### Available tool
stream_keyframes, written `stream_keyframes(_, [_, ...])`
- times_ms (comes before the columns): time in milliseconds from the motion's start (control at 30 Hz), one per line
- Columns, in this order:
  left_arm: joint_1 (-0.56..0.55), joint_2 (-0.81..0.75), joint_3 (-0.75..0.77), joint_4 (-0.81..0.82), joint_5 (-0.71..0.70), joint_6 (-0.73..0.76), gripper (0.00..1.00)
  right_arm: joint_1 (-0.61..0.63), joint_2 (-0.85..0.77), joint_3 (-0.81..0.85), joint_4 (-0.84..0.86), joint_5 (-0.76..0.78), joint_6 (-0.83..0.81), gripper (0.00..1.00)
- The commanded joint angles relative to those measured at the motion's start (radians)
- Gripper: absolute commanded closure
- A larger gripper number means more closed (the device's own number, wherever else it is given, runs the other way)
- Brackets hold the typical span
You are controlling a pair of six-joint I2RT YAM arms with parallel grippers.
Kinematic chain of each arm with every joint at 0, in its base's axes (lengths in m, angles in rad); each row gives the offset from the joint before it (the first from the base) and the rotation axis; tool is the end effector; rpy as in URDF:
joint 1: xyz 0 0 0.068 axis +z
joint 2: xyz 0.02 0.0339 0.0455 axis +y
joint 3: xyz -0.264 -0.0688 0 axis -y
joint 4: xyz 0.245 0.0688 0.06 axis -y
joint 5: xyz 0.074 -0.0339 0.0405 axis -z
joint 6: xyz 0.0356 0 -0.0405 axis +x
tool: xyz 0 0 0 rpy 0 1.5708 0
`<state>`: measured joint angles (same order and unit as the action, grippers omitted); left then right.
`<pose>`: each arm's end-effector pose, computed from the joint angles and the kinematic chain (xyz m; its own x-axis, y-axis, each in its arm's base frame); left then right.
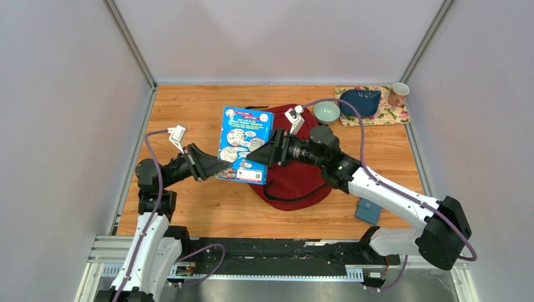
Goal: Pack the student bag
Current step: Pick up the book from the center of the board.
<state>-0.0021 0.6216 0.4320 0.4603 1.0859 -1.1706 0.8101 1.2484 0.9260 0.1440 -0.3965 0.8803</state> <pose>0.1445 -0.0318 0.3042 -0.6819 -0.4279 -0.5933 0.5788 0.1804 -0.7953 0.1920 0.2216 0.3242 -0.7950 0.1962 -0.5740 -0.4981 0.3288 0.8023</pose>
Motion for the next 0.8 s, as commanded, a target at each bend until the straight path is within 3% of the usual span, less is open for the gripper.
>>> stream_keyframes(0, [-0.079,0.006,-0.007,0.129,0.005,-0.005,1.00,-0.002,0.016,0.008,0.178,-0.077,0.040,0.12])
stream_keyframes(100, [-0.124,0.018,-0.007,0.088,-0.015,0.044,1.00,-0.002,0.037,0.010,0.221,-0.102,0.068,0.19])
stream_keyframes(133, [-0.134,0.017,-0.004,0.040,-0.020,0.060,1.00,-0.002,0.037,0.008,0.233,-0.107,0.074,0.37])
stream_keyframes(200, [-0.136,0.009,0.008,-0.043,-0.059,0.135,0.98,-0.002,0.028,-0.012,0.258,-0.107,0.082,0.60])
stream_keyframes(233, [-0.134,0.004,0.016,-0.148,-0.076,0.170,0.89,0.000,0.013,-0.019,0.261,-0.104,0.080,0.76])
stream_keyframes(267, [-0.134,0.004,0.036,-0.197,-0.095,0.237,0.78,-0.002,0.002,-0.036,0.261,-0.099,0.075,0.83])
stream_keyframes(300, [-0.134,0.001,0.046,-0.245,-0.127,0.267,0.50,-0.002,-0.010,-0.044,0.258,-0.087,0.075,0.89])
stream_keyframes(333, [-0.134,0.001,0.066,-0.331,-0.141,0.296,0.33,-0.002,-0.033,-0.052,0.253,-0.081,0.071,1.00])
stream_keyframes(367, [-0.134,0.003,0.074,-0.369,-0.158,0.345,0.23,-0.002,-0.046,-0.058,0.249,-0.074,0.063,1.00])
stream_keyframes(533, [-0.134,-0.002,0.090,-0.448,-0.248,0.394,0.22,-0.002,-0.093,-0.081,0.230,-0.082,0.054,1.00])
stream_keyframes(767, [-0.136,0.027,0.040,-0.235,-0.205,0.258,0.21,-0.002,-0.078,-0.090,0.305,-0.172,0.109,1.00])
